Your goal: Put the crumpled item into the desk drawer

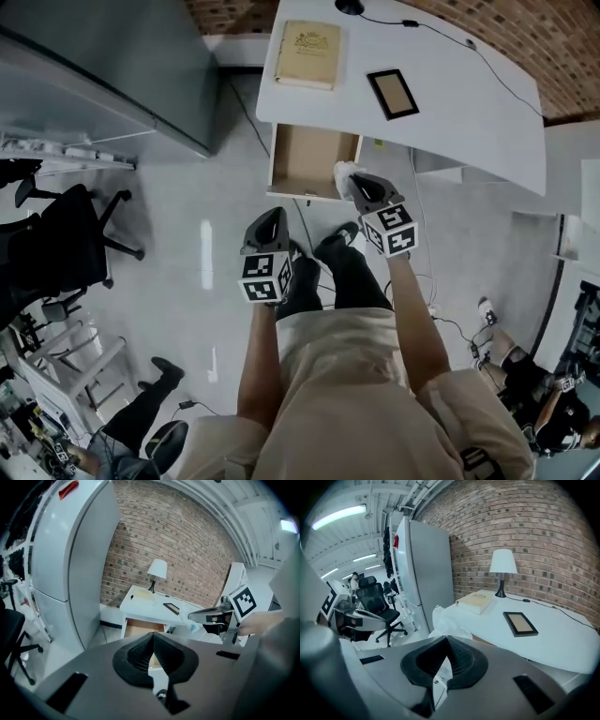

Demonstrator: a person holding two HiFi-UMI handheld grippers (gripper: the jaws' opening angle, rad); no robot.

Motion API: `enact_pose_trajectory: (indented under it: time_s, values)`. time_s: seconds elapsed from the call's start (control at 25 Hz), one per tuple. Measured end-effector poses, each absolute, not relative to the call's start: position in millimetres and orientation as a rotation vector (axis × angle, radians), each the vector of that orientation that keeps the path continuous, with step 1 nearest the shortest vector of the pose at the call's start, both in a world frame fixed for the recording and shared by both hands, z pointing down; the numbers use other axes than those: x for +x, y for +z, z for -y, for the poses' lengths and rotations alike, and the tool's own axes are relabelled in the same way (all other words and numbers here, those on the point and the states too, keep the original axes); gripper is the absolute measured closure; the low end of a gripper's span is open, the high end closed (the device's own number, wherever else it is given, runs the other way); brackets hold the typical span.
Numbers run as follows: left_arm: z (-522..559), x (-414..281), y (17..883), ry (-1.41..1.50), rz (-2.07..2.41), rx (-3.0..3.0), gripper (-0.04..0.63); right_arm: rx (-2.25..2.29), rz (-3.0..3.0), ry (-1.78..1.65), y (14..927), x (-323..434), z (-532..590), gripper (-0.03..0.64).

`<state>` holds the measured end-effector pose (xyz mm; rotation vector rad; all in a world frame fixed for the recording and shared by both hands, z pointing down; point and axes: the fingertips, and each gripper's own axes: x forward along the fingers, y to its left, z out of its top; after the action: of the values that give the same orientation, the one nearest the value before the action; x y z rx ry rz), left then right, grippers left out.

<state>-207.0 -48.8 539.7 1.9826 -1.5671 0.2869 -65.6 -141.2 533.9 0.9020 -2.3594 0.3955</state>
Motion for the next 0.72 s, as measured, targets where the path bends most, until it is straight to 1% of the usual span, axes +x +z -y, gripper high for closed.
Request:
enact_pose_trajectory:
  time_s: [0.36,0.72]
  values:
    - [73,-229,602,0.337,1.564,1.942,0.580,0.813,2.328,0.388,611,-88,165,0.591]
    - [90,-220,662,0.280,1.553,1.881,0.578,0.760,2.285,0.425,687,-90,174,0.591]
